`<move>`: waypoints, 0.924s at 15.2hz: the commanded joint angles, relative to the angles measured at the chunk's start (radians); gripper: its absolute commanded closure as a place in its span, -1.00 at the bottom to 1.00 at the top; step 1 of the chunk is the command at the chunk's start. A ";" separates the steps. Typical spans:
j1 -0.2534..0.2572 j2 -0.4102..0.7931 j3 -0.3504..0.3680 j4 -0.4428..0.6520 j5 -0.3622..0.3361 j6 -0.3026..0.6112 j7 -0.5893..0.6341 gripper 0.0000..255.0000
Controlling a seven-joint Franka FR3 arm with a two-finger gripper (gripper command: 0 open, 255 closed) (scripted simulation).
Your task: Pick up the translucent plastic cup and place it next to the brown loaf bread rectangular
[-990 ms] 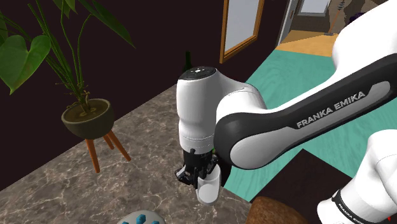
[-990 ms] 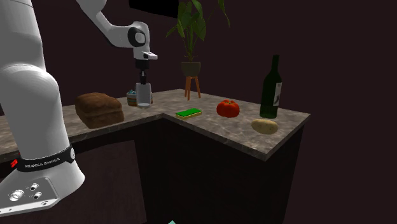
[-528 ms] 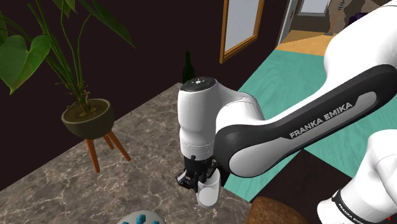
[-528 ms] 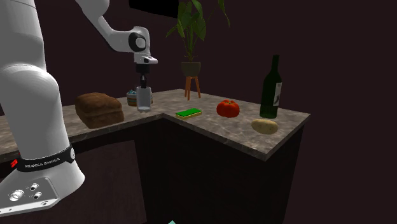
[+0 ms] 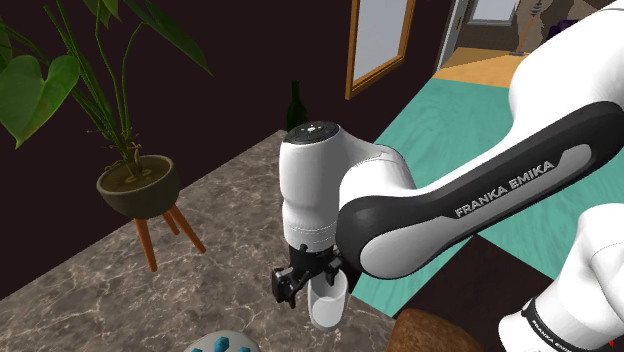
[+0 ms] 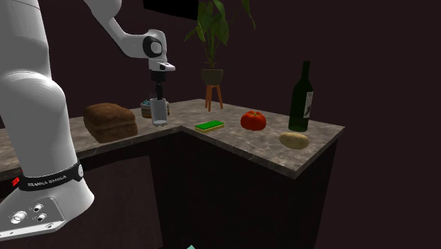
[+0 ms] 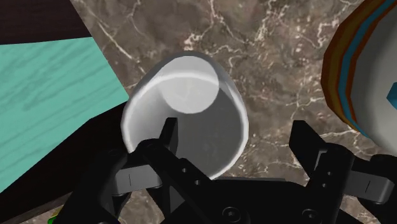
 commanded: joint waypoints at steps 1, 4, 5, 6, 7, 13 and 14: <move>0.000 0.000 0.000 0.000 0.000 0.000 0.000 -1.00; -0.004 -0.034 -0.003 0.034 0.013 -0.066 -0.010 -1.00; -0.006 -0.049 -0.004 0.053 0.018 -0.099 -0.014 -1.00; -0.007 -0.060 -0.006 0.068 0.022 -0.125 -0.017 -1.00; -0.007 -0.060 -0.006 0.068 0.021 -0.125 -0.017 -1.00; -0.007 -0.060 -0.006 0.068 0.021 -0.125 -0.017 -1.00; -0.007 -0.060 -0.006 0.068 0.021 -0.125 -0.017 -1.00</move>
